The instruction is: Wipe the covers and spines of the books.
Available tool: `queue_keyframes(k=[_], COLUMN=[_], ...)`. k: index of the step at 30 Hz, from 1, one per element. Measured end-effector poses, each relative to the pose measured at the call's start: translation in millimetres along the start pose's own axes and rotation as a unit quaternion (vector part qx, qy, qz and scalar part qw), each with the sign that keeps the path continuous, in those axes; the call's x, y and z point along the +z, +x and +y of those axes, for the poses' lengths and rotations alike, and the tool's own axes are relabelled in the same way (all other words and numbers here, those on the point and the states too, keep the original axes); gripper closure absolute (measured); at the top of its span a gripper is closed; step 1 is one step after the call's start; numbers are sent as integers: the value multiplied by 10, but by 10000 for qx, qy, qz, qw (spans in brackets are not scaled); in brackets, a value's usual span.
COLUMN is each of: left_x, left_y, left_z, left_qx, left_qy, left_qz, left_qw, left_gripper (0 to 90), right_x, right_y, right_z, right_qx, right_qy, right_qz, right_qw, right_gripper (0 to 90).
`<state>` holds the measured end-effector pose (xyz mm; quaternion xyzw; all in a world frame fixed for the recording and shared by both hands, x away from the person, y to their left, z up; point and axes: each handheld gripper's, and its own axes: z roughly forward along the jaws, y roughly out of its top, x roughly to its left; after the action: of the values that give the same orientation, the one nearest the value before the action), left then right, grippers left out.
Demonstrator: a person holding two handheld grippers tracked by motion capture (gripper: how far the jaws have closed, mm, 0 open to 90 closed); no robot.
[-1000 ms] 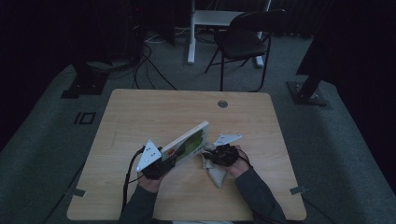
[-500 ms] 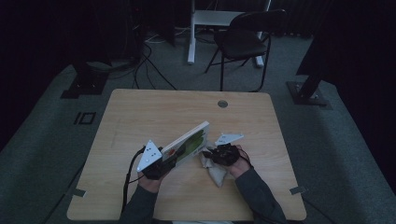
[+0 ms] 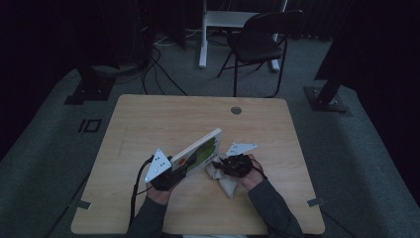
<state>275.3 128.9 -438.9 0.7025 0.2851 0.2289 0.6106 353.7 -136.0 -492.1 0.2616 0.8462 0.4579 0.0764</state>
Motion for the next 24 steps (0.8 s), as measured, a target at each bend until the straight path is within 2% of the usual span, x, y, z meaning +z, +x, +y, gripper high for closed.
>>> queue_keyframes(k=[15, 24], left_x=[4, 9], left_y=[-3, -6], left_z=[-6, -9], left_qx=[-14, -17], left_qy=[-17, -27], left_qz=[7, 14], left_qw=[10000, 10000], left_gripper=[778, 778], right_x=[39, 48], right_y=[111, 135], right_z=[40, 45], right_qx=[-196, -216], right_qy=[4, 0], right_qz=[129, 181], right_qw=[9997, 9996], right_gripper=[832, 832])
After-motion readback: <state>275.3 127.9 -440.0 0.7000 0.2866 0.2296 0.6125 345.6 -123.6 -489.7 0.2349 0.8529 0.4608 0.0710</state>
